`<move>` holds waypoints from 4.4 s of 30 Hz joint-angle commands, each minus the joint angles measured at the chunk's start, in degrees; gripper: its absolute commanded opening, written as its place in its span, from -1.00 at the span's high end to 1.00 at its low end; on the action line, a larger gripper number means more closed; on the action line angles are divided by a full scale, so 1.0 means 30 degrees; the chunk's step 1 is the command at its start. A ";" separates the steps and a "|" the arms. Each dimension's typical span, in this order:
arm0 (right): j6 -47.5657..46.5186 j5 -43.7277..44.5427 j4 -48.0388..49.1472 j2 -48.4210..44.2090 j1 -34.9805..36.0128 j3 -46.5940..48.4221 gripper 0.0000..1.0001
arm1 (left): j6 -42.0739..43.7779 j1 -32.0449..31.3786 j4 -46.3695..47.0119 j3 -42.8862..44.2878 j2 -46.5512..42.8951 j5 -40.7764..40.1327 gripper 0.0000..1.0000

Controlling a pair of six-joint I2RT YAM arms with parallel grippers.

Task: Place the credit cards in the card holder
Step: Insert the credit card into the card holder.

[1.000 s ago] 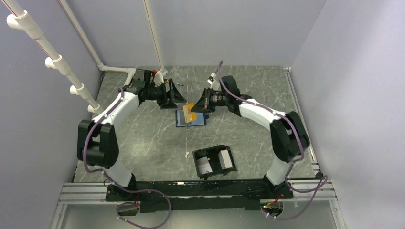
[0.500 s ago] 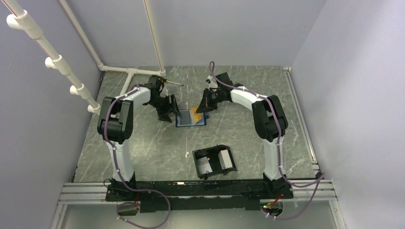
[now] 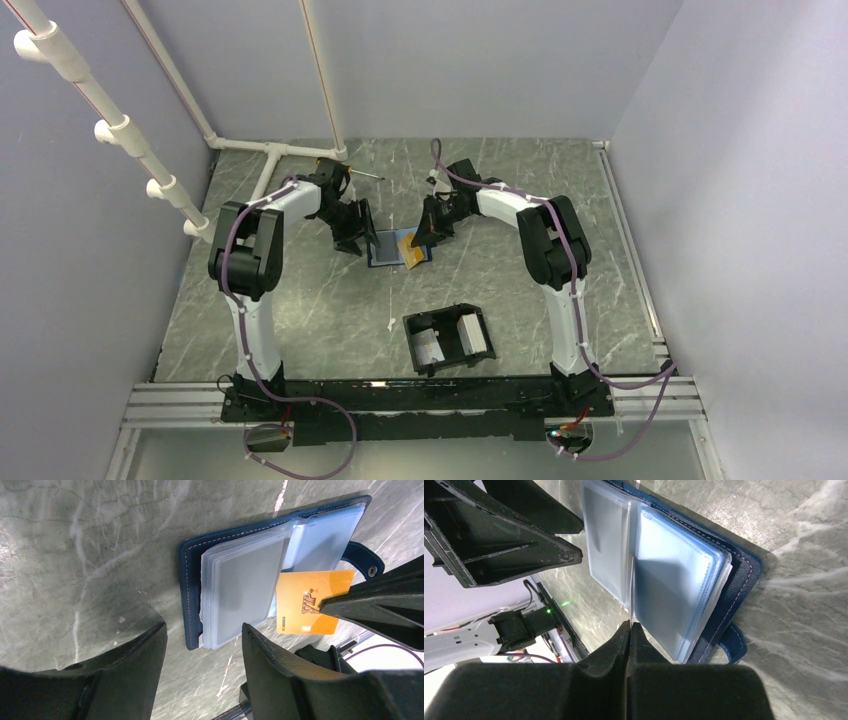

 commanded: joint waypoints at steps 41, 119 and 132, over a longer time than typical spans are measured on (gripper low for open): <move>0.0252 -0.1308 0.3335 0.1255 0.0116 0.0619 1.00 | 0.0175 -0.0958 -0.0121 0.0334 0.2716 -0.2595 0.23; 0.2100 0.6291 0.6897 -0.2470 0.3070 -0.3840 -0.05 | 0.0266 -0.0377 0.1214 -0.1436 -0.0983 -0.1004 0.46; 0.3951 0.5200 0.9299 -0.1847 0.3616 -0.3904 -0.04 | 0.0000 -0.0789 0.0748 -0.0038 0.1452 -0.0627 0.92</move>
